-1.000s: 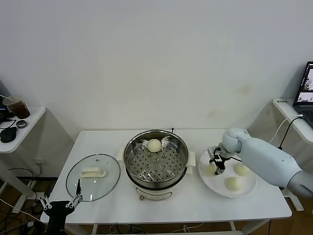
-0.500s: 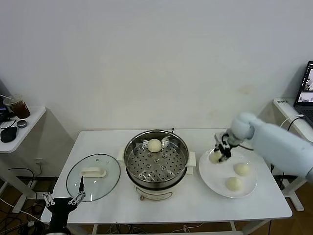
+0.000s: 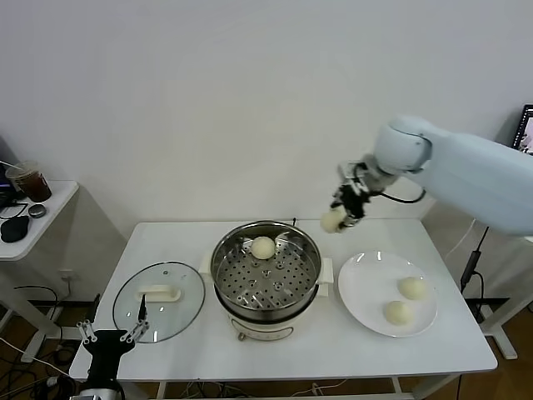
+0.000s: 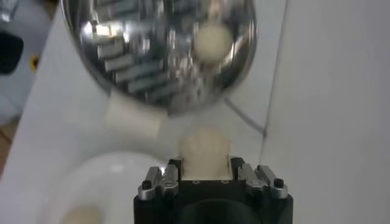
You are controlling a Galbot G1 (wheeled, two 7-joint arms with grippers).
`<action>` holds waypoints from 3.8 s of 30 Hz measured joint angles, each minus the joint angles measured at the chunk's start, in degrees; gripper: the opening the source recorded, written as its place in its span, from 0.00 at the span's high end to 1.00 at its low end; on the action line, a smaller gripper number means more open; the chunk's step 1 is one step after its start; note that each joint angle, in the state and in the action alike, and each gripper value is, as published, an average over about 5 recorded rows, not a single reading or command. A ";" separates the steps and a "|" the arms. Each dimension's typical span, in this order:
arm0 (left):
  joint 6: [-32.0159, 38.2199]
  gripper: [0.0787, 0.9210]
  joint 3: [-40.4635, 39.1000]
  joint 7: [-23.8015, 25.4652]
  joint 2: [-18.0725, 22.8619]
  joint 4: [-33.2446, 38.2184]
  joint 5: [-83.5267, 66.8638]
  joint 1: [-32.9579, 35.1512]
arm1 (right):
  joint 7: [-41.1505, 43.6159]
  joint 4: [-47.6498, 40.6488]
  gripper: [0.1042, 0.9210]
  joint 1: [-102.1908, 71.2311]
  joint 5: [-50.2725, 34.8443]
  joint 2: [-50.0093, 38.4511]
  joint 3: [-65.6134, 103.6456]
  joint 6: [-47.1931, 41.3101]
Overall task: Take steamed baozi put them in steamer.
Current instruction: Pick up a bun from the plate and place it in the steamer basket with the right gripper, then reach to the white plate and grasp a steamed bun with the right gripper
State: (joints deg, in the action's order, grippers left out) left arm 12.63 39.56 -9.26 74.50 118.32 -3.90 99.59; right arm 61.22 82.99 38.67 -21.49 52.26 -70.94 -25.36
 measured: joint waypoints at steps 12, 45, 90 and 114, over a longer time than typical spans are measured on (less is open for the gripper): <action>-0.15 0.12 0.84 -0.12 0.74 -0.75 0.03 -1.06 | -7.02 -4.03 0.54 -3.94 -9.01 15.94 -2.97 -10.38; 0.42 0.12 1.41 -0.17 1.47 -1.03 0.41 -1.57 | -10.53 -15.31 0.54 -12.21 -8.75 29.86 -3.07 -15.94; 0.47 0.12 -2.76 0.25 1.13 -3.61 3.10 -2.88 | 9.34 14.22 0.12 -21.70 17.97 -31.40 14.16 11.54; 0.48 0.12 -0.48 0.29 2.98 -2.64 4.72 -0.74 | 4.84 -2.48 0.12 -46.71 33.29 -22.82 30.13 17.19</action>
State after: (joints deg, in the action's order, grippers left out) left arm 13.11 39.08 -8.97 77.49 115.69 0.82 98.86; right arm 66.06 80.50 -8.04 11.80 29.44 -40.80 -8.17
